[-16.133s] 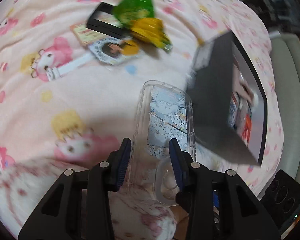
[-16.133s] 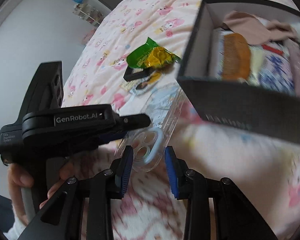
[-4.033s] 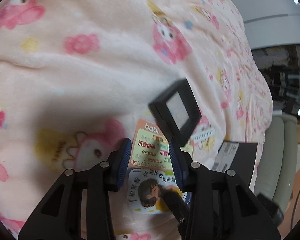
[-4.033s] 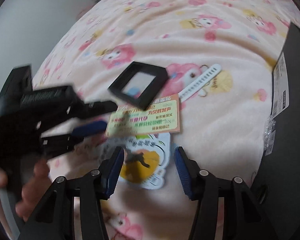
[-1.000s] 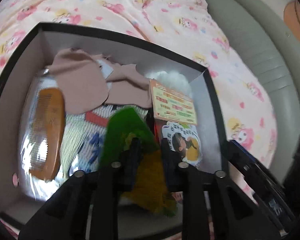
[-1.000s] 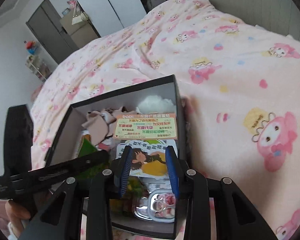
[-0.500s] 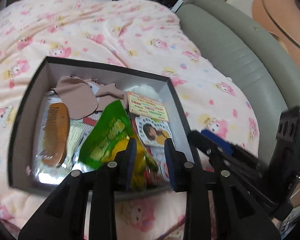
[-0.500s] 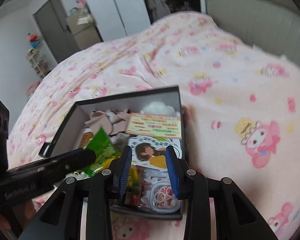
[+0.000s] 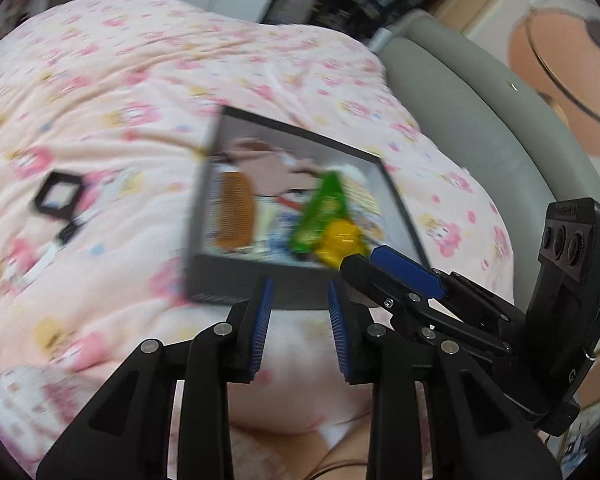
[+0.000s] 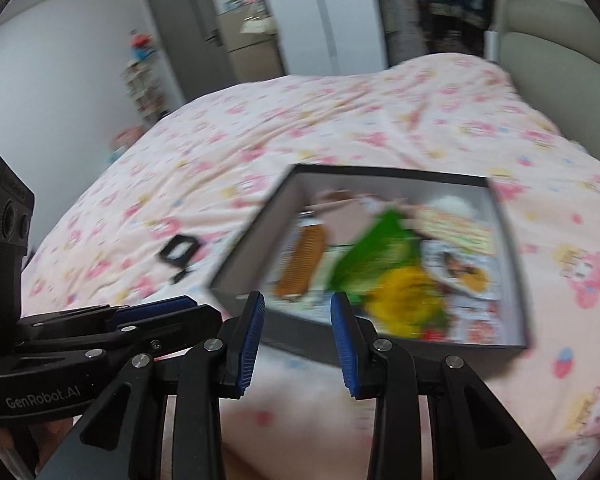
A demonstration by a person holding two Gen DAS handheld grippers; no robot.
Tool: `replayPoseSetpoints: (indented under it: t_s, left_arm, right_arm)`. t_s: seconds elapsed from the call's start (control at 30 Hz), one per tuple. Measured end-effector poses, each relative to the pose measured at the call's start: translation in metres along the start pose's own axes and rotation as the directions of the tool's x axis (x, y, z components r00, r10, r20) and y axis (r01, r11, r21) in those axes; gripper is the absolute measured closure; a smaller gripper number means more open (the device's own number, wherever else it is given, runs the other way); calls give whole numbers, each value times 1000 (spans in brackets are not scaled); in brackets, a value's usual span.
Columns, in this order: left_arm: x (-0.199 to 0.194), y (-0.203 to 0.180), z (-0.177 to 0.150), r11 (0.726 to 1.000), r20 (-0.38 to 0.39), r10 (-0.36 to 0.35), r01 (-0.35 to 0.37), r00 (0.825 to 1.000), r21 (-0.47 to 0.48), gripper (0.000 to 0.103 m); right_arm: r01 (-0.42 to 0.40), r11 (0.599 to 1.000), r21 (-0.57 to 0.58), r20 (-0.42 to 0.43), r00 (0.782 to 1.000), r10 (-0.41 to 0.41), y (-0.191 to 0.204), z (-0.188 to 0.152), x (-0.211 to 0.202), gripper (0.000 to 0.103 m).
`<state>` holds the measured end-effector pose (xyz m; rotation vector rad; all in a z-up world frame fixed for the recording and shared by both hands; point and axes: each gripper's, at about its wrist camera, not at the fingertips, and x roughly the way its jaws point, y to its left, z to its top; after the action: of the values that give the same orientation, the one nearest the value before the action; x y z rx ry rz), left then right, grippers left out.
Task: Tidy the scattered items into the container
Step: 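Withdraw the left tool toward the white watch strap, then close the left tool on the white watch strap buckle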
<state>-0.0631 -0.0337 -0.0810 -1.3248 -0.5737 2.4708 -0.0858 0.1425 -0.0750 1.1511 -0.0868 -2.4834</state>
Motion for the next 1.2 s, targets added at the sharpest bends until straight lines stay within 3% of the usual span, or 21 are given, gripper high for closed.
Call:
replayPoseSetpoints:
  t_s: [0.1,0.2,0.37,0.57,0.7,0.87,0.93,1.1,1.2]
  left_arm:
    - [-25,43,-4,996,32,47,-44,998,-75,74]
    - [-43,101,-5,976,38,104,-95,994,-198,74]
    - [-47,183,-1,929,-25,196,-194,980,-316,74]
    - [-17,260,-1,874,-120,159,-196,980,-444,74]
    - [17,295,-3,838,-199,83,-176,977,-517,64]
    - [49,312,-3,815,-267,-30,-131,963,-564,65]
    - [52,308,-3,824,-265,-53,-108,963,-556,91]
    - [29,282,1,845,-147,-126,28,981,-534,92]
    - [9,244,4,881,-109,-139,73,984,-467,92]
  right_arm:
    - [-90,995,-29,-41,995,89,40,1,21,72]
    - [-189,980,-53,-106,977,183,81,2,50,72]
    - [-203,975,-91,-225,958,178,128,1,108,72]
    - [-201,971,-126,-345,927,148,153,3,163,72]
    - [-183,975,-125,-358,925,127,155,0,177,72]
    - [-161,981,-108,-378,919,109,145,-8,183,72]
    - [-169,981,-91,-371,920,124,142,-8,179,72]
    - [-201,978,-58,-326,930,172,135,-7,150,72]
    - [-209,977,-38,-287,939,189,124,-6,123,72]
